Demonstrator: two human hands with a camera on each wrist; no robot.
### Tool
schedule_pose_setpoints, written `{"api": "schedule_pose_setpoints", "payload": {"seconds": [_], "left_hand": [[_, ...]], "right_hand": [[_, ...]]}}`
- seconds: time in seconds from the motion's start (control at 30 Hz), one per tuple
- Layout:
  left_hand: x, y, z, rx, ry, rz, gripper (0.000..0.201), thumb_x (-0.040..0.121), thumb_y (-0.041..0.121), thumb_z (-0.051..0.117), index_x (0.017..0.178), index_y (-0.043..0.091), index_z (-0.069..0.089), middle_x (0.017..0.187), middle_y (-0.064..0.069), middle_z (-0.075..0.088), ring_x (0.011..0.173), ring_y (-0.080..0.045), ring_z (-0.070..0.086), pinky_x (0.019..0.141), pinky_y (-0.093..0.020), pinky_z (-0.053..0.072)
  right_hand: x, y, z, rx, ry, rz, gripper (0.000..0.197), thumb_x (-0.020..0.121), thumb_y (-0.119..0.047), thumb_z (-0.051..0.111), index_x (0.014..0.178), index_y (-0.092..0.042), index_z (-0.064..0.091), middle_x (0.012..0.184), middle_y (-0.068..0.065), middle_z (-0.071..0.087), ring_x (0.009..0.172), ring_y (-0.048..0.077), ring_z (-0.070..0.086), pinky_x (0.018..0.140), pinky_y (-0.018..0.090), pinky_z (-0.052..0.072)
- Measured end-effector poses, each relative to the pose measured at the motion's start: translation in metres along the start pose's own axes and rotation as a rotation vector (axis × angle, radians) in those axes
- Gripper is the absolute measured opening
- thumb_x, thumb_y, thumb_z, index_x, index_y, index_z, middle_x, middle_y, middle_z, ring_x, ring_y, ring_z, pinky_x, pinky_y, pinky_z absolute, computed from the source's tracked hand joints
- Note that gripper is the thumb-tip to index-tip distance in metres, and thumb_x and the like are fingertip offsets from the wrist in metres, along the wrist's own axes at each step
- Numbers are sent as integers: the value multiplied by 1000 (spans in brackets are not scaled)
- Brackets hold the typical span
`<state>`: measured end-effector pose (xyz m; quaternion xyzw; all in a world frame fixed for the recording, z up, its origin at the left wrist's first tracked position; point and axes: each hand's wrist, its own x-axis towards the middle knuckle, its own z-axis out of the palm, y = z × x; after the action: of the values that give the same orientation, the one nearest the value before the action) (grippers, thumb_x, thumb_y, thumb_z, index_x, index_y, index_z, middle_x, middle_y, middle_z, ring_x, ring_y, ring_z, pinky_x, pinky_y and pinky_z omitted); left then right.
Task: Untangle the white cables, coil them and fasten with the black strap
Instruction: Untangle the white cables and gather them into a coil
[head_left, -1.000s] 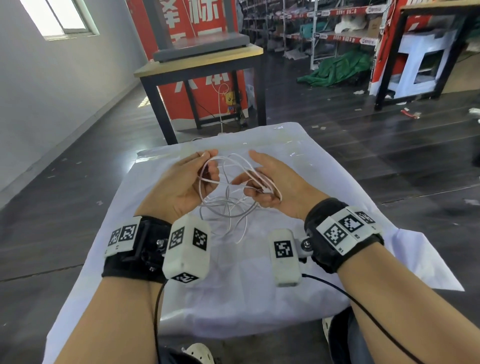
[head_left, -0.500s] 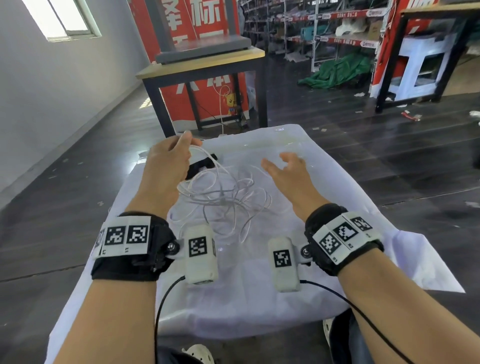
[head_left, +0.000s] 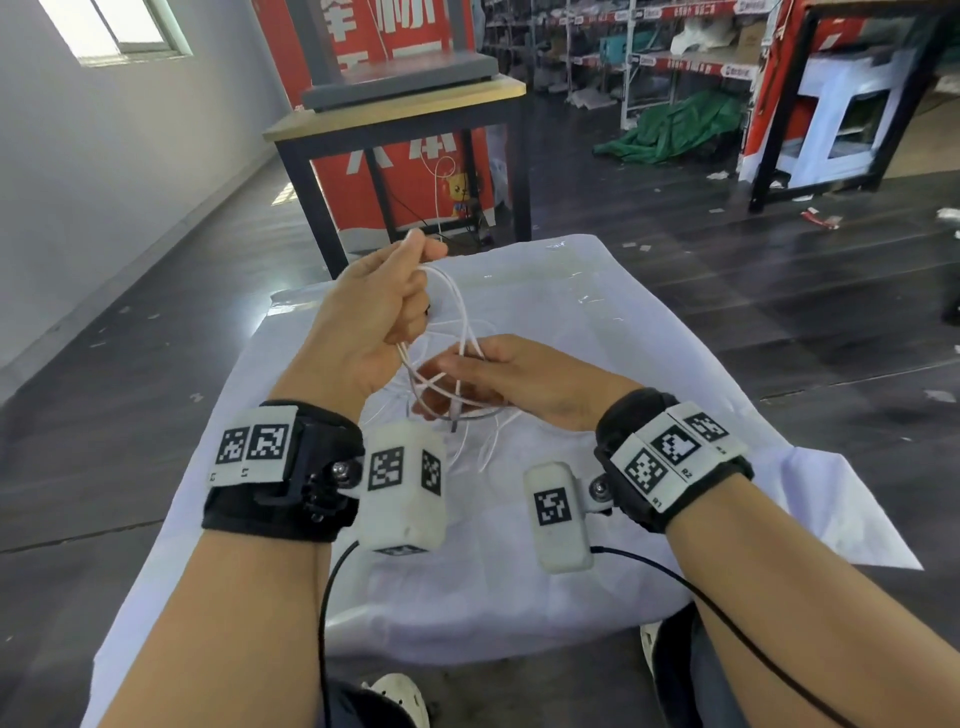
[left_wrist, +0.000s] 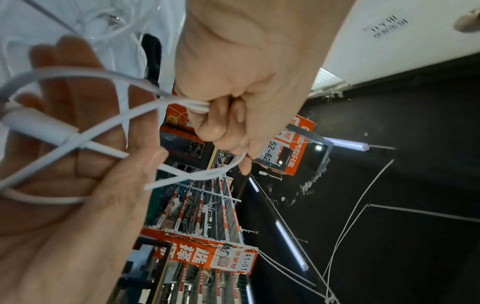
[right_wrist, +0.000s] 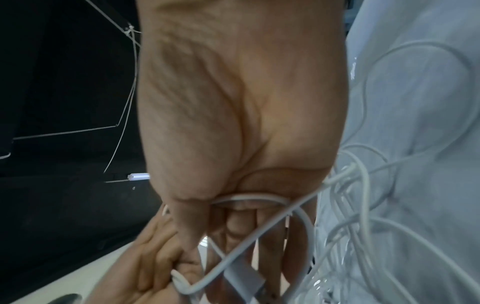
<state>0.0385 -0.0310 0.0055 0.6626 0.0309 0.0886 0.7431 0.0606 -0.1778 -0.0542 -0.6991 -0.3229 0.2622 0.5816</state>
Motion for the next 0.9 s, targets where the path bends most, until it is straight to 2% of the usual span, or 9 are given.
{"api": "schedule_pose_setpoints", "payload": {"seconds": [0.13,0.2,0.27,0.43,0.47,0.53,0.6,0.77,0.9], "left_hand": [[3,1,-6,-190,95,-28,23,100,26,49,91,10,64,51,7,33,37,-3,21,36,-16,17],[3,-2,-7,-229,138,-43,24,100,24,47,91,9,63,49,6,35,37,-4,22,36,-16,17],[3,-4,-6,-242,159,-58,25,102,22,44,89,8,61,49,5,35,36,-4,22,36,-16,17],[3,-5,-5,-204,153,-62,28,103,23,42,90,8,61,55,2,42,40,-5,31,37,-15,26],[2,-5,-6,-167,140,-62,29,102,26,42,94,7,62,59,1,50,44,-7,42,41,-15,36],[2,-5,-8,-28,127,-97,37,100,39,42,110,10,61,83,-6,69,71,-15,67,69,-24,56],[3,-10,-13,171,131,-140,42,99,49,39,119,16,57,108,-7,69,99,-19,66,93,-32,51],[-5,-24,4,206,-205,-204,36,102,34,38,117,10,61,111,-11,71,105,-19,67,100,-33,47],[-15,-32,21,221,-448,-230,57,98,56,19,115,19,60,106,-10,73,106,-14,67,99,-24,46]], "right_hand": [[-2,-5,3,81,-62,31,41,103,-33,36,120,-6,62,97,5,68,91,17,67,93,24,49],[-3,-9,5,86,-101,52,37,103,-33,36,111,-13,66,81,-1,53,74,13,60,79,22,53],[-5,-11,8,72,-128,67,31,103,-28,38,99,-17,67,74,-3,44,62,10,48,65,19,47],[-3,-7,6,207,-171,83,27,103,-17,37,90,-9,60,70,0,57,59,12,53,68,23,47],[-3,-7,5,281,-155,82,28,103,-17,36,88,-8,58,65,1,57,59,13,55,76,28,49],[-3,-7,1,497,-78,64,28,103,-17,35,86,-7,54,60,1,56,59,15,58,91,40,50],[0,-7,-6,764,46,23,28,103,-17,35,85,-8,54,65,4,59,66,18,64,92,44,52],[7,-8,-15,1181,351,-137,27,103,-17,36,84,-7,52,70,8,66,75,22,72,77,35,60],[7,-7,-22,1316,575,-286,13,101,-10,43,92,-5,50,73,13,65,76,27,72,75,38,60]]}}
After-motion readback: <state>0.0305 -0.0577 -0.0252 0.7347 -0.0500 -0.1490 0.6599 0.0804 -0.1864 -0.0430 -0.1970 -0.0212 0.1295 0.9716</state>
